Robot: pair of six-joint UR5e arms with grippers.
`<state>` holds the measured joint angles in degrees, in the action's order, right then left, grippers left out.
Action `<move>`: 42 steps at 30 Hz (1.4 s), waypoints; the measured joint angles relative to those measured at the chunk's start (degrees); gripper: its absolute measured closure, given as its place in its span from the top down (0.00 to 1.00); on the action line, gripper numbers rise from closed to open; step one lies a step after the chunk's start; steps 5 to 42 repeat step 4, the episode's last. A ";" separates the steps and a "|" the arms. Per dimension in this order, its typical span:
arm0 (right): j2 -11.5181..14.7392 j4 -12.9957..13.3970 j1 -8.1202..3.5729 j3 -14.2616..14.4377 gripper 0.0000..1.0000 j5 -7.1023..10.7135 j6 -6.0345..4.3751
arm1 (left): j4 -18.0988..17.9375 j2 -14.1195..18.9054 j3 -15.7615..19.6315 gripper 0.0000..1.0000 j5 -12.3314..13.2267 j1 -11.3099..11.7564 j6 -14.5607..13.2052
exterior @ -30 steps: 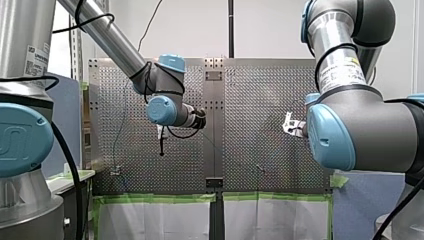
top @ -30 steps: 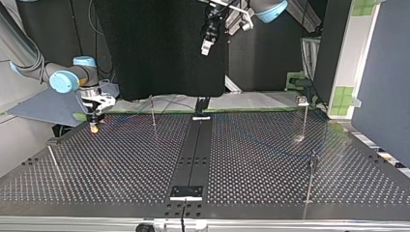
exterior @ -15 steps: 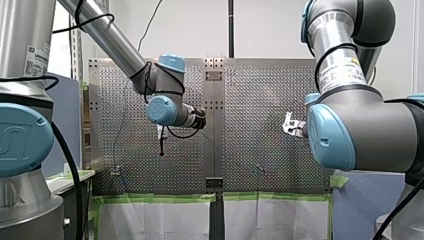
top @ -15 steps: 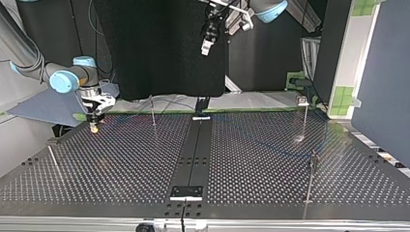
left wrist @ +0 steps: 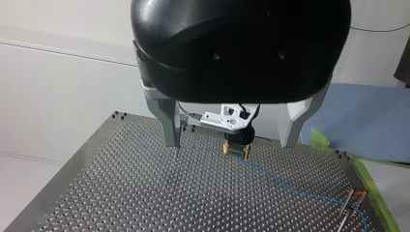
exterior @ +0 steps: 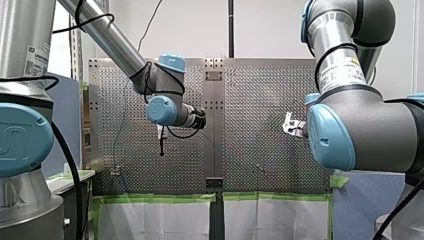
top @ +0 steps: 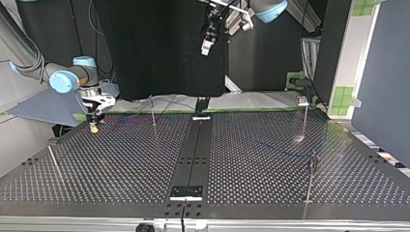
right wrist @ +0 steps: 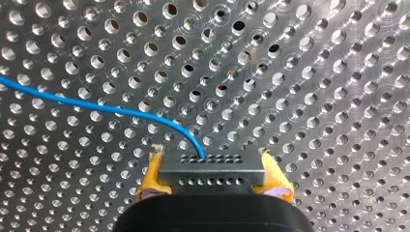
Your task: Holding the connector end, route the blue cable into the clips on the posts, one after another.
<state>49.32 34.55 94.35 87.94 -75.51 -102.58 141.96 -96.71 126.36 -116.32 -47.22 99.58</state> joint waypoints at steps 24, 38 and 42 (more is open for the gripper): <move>0.00 0.00 0.00 0.00 0.00 0.00 0.00 | 0.00 0.00 0.00 1.00 0.00 0.00 0.00; 0.00 0.00 0.00 0.00 0.00 0.00 0.00 | 0.00 0.00 0.00 1.00 0.00 0.00 0.00; 0.00 0.00 0.00 0.00 0.00 0.00 0.00 | 0.00 0.00 0.00 1.00 0.00 0.00 0.00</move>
